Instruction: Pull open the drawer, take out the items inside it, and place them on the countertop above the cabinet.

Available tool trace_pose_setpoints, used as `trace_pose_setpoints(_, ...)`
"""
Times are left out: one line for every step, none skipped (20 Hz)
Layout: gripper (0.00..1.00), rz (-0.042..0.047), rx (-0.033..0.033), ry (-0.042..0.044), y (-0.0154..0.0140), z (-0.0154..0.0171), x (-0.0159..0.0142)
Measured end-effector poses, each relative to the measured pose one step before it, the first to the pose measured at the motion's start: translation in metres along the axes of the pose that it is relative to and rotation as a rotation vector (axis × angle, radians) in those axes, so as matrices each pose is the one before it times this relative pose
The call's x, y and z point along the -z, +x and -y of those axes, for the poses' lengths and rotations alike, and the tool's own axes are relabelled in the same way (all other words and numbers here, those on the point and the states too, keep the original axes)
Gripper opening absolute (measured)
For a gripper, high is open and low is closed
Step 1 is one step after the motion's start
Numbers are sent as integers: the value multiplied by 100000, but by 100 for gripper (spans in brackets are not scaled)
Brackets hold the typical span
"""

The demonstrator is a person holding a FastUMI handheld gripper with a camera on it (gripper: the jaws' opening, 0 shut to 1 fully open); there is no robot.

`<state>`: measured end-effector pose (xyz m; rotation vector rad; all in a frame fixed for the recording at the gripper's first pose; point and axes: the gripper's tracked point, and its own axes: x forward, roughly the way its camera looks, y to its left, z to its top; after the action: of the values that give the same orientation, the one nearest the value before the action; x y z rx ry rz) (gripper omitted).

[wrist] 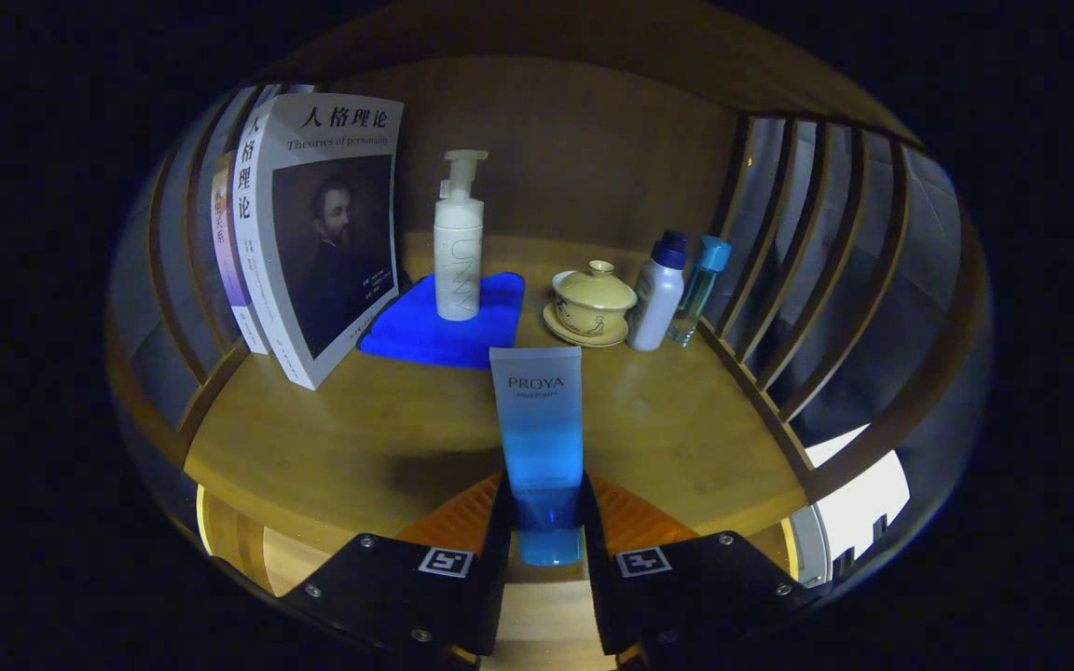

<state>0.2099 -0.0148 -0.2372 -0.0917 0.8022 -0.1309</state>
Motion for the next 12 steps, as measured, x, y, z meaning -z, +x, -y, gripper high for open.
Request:
trace_pose_setpoints(41,22,-399,-51,443,-5,149)
trace_pose_setpoints(42,169,-44,-709,454,27,15)
trace_pose_setpoints(42,58,332,-1224,406,120,22)
trace_pose_setpoints(42,255,64,-859,304,18,97)
trace_pose_setpoints(42,285,-407,-361,395,-150,-127)
trace_pose_setpoints(43,177,-573,-175,162,-45,-32)
trace_pose_setpoints(43,-310,-295,72,389,29,203)
trace_pose_setpoints(44,-326,-439,318,90,-10,121)
trace_pose_setpoints(44,255,-594,538,141,0,-23)
trace_pose_setpoints(45,1370,-507,1266,426,40,-171)
trace_pose_setpoints(46,-67,-875,1233,-25,14,72)
trace_pose_setpoints(47,772,-591,1386,27,151,-114)
